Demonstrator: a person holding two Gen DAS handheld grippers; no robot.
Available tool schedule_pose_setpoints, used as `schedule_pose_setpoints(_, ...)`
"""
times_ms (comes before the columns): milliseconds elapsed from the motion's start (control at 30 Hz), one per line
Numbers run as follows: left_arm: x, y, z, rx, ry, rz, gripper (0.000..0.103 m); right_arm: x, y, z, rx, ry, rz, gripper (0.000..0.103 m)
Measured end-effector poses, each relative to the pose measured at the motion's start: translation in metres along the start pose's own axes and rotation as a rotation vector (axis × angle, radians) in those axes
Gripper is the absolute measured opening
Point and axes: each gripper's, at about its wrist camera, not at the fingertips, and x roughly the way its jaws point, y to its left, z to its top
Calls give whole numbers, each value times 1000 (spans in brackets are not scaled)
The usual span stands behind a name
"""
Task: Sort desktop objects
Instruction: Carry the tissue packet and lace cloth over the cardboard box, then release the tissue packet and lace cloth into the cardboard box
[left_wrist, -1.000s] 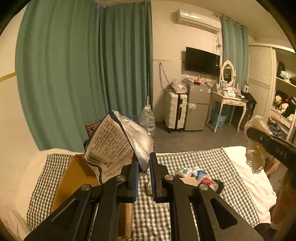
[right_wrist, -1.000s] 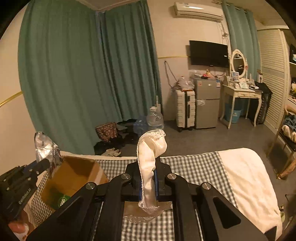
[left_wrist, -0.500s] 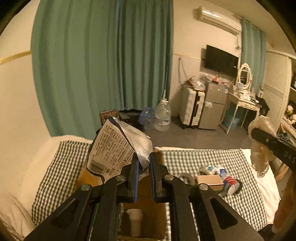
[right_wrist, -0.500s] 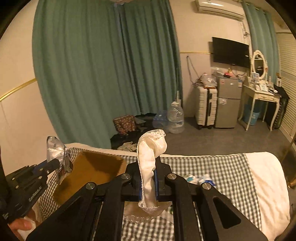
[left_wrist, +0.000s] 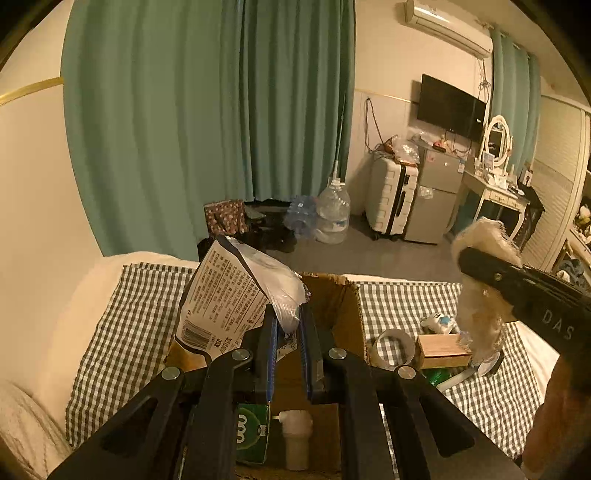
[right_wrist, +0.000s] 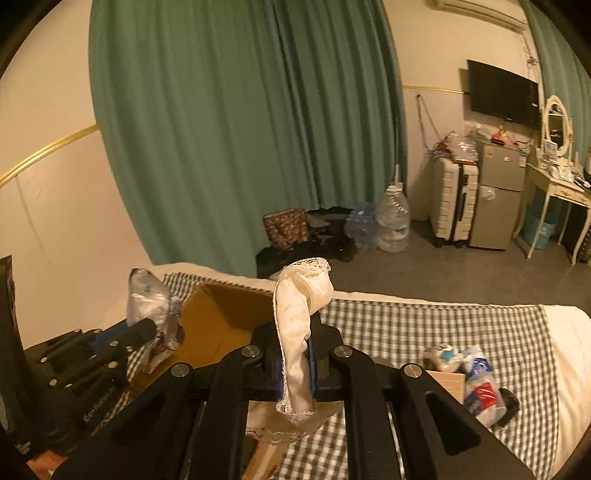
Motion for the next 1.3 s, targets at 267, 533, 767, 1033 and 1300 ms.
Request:
schedule_pose_setpoints(267, 36, 18, -11, -24, 79, 8, 10, 43, 21, -4, -51, 55, 55, 9)
schedule_pose_setpoints(533, 73, 41, -25, -86, 156, 29, 10, 100, 34, -15, -75, 146, 97, 9)
schedule_pose_setpoints(767, 99, 45, -34, -94, 210, 17, 10, 143, 45, -25, -112, 245, 138, 12)
schedule_pose_setpoints(1033, 108, 44, -41, -94, 231, 15, 11, 168, 49, -42, -138, 314, 150, 12)
schedule_pose_setpoints(1300, 82, 37, -25, -88, 185, 48, 34, 155, 47, -36, -146, 286, 129, 40)
